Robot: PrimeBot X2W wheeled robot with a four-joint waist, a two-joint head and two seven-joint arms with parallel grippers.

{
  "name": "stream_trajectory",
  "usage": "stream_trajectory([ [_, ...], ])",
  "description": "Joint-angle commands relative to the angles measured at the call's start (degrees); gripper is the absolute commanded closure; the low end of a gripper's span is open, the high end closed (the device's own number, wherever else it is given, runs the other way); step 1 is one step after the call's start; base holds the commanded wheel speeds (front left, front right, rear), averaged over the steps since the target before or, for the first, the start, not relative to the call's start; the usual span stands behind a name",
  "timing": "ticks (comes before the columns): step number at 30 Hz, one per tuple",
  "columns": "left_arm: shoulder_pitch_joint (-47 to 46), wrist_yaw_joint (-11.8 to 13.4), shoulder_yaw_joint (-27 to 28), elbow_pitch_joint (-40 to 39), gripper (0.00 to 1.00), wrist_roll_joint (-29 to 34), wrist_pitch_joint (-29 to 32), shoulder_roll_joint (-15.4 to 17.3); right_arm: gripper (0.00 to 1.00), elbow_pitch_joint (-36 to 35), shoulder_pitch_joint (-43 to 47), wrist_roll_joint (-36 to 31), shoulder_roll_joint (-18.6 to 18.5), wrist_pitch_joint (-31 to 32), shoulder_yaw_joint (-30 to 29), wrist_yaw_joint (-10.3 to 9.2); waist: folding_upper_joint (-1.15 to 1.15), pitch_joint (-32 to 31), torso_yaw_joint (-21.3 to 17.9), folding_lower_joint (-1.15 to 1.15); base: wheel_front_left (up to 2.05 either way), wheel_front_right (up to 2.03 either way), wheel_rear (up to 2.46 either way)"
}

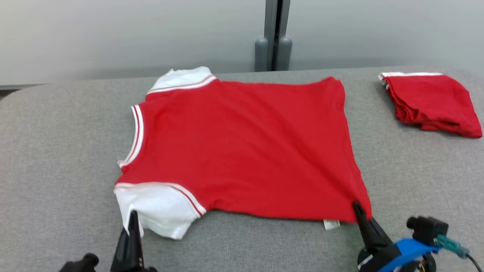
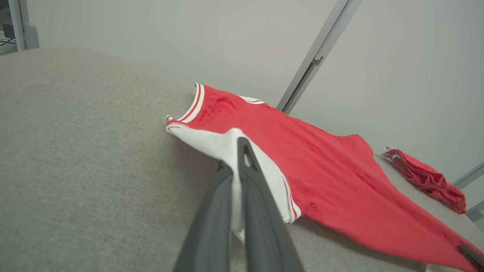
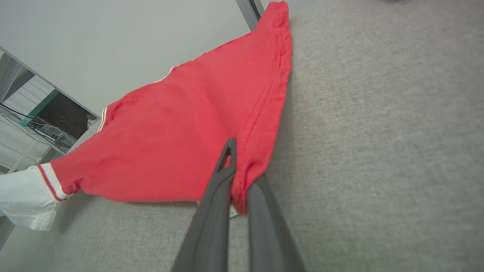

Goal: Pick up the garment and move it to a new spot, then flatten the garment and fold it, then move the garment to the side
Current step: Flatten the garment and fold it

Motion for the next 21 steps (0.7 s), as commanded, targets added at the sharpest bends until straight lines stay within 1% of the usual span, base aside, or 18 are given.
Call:
stream_trajectory([
  [1, 1.5, 0.6, -0.4, -1.2, 1.00, 0.4, 0.5, 0.3, 1.00, -1.1, 2.5, -0.3, -0.5, 0.5, -0.6, 0.03, 0.00, -1.1, 0.4, 0.02, 0.00, 0.00, 0.00],
  [7, 6.9, 2.3, -0.8, -5.6, 1.00, 0.8, 2.1, 1.0, 1.00, -7.0, 10.0, -2.4, -1.1, 3.6, -4.7, 0.03, 0.00, -2.5, 0.6, 0.02, 0.00, 0.00, 0.00],
  [11, 8.4, 2.9, -1.2, -7.9, 1.00, 0.8, 3.7, 1.7, 1.00, -10.5, 13.2, -3.9, -0.1, 6.9, -7.2, 0.03, 0.00, -2.8, 0.7, 0.02, 0.00, 0.00, 0.00],
  [16, 8.1, 3.0, -1.3, -8.1, 1.00, 0.6, 4.4, 2.1, 1.00, -13.4, 14.9, -6.1, 1.8, 10.5, -9.3, 0.03, 0.00, -2.9, 0.4, 0.02, 0.00, 0.00, 0.00],
  [21, 6.2, 2.4, -1.6, -7.3, 1.00, 0.9, 4.8, 2.8, 1.00, -15.8, 15.1, -7.5, 3.2, 12.9, -10.4, 0.03, 0.00, -2.8, 0.1, 0.02, 0.00, 0.00, 0.00],
])
